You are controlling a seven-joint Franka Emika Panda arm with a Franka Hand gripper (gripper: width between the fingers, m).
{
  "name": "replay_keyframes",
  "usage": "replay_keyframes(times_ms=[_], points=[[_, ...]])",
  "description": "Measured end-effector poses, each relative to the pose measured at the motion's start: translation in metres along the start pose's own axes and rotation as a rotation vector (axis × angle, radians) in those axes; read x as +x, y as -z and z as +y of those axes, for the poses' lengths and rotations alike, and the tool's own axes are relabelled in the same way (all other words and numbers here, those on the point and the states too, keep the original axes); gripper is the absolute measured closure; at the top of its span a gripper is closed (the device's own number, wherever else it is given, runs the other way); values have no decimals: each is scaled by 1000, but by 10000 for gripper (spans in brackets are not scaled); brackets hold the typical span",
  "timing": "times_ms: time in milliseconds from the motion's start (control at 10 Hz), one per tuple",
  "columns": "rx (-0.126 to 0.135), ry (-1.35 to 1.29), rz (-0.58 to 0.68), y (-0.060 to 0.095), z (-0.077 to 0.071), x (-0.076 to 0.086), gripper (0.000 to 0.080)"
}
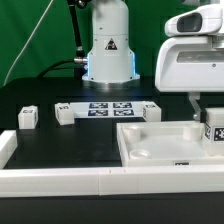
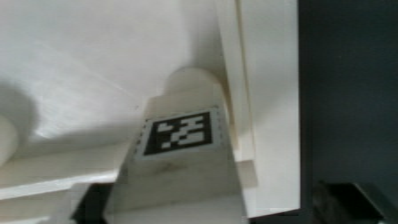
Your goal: Assemble one leg
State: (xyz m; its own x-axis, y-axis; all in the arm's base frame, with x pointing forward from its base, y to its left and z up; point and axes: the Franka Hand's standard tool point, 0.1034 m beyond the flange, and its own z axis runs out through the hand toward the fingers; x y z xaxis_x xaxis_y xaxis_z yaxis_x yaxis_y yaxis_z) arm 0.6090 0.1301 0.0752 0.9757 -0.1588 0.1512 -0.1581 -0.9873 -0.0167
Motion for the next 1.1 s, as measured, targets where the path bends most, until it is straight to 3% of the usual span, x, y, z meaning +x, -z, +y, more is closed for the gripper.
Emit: replay_keyframes(times_ms=[200,500,700,1100], points=[[-7,-6,1,0,6,2,508],[-7,-7,1,-1,7,2,508],[7,-182,5,-1,8,1,508],[-10,-774,18,-1,9,0,508]])
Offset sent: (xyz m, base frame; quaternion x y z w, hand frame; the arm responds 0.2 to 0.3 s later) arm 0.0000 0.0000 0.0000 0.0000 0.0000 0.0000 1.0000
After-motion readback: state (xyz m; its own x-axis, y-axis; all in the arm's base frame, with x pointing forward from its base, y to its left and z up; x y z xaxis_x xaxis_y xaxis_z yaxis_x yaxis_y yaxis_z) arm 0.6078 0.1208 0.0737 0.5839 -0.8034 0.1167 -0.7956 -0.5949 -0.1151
